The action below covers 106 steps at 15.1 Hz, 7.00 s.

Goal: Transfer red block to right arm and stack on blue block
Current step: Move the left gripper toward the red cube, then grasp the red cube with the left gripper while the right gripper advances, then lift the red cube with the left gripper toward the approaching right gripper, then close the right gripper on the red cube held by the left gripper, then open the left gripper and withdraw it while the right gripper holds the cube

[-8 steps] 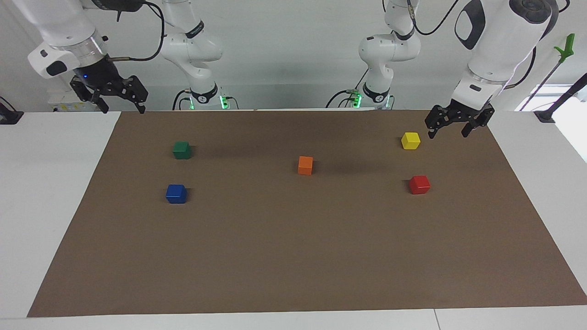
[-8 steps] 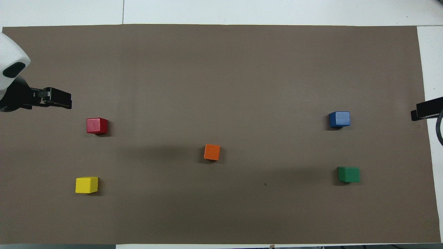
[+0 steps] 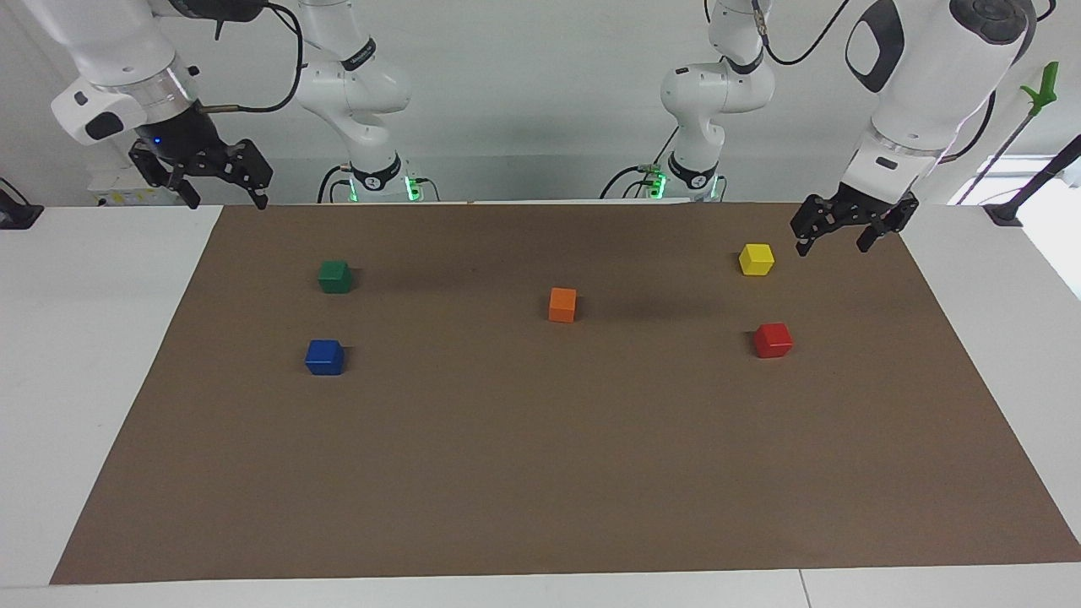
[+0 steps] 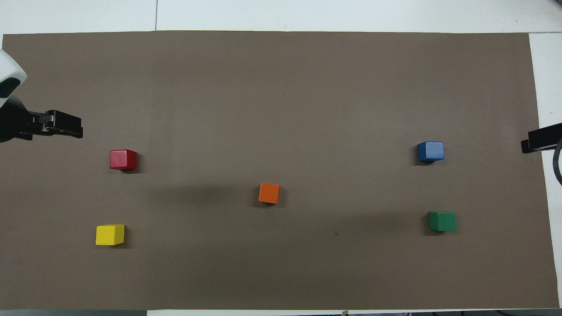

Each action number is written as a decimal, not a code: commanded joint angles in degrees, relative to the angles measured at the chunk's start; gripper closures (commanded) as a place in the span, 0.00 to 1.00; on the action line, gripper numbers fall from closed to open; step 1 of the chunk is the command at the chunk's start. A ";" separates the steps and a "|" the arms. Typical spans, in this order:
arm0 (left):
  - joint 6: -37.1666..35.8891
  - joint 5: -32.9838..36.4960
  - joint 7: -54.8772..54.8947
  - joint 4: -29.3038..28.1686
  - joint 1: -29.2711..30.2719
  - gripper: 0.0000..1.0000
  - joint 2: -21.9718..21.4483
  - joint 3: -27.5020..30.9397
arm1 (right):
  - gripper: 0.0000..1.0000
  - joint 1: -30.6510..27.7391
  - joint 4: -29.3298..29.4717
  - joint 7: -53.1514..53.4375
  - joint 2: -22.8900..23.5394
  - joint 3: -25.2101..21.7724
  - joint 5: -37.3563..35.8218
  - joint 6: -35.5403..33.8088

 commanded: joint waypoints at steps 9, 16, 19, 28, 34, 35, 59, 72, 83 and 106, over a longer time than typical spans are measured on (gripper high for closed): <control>31.56 -2.37 -1.03 -27.50 0.31 0.00 1.52 0.03 | 0.00 -0.97 -1.52 -1.99 -1.32 0.76 -1.18 1.13; 39.87 -2.10 -0.68 -30.62 1.63 0.00 6.61 0.21 | 0.00 -0.62 -14.05 -3.48 -7.11 0.76 3.97 8.58; 41.89 -2.02 -0.94 -31.49 1.54 0.00 8.46 0.21 | 0.00 -1.93 -20.50 -7.60 -8.79 0.23 13.55 11.94; 33.76 -2.71 -7.34 -25.54 1.02 1.00 9.96 -0.05 | 0.00 -13.44 -35.70 -37.83 -5.55 0.06 51.61 6.43; 5.11 -11.68 -24.28 -5.85 -1.79 1.00 6.81 -2.59 | 0.00 -10.03 -40.89 -41.18 -2.56 0.23 70.93 0.08; 1.94 -12.47 -28.32 -4.18 -1.97 1.00 5.14 -4.00 | 0.00 -9.41 -41.85 -42.67 -1.86 0.23 74.02 -1.05; 22.82 -40.34 -105.18 -13.48 -11.73 1.00 -7.97 -22.91 | 0.00 21.26 -45.74 -72.64 26.44 0.41 123.97 -38.41; 21.51 -40.25 -104.65 -16.55 -12.43 1.00 -9.99 -22.91 | 0.21 21.36 -45.12 -70.55 25.84 2.60 124.68 -39.21; 17.55 -40.16 -100.09 -17.08 -12.35 1.00 -10.78 -22.82 | 1.00 21.09 -45.82 -69.14 24.52 2.60 124.68 -38.24; 4.03 -12.39 -40.97 -16.20 11.36 0.00 -13.16 -19.74 | 1.00 15.12 -44.94 -56.41 14.60 2.08 118.89 -21.03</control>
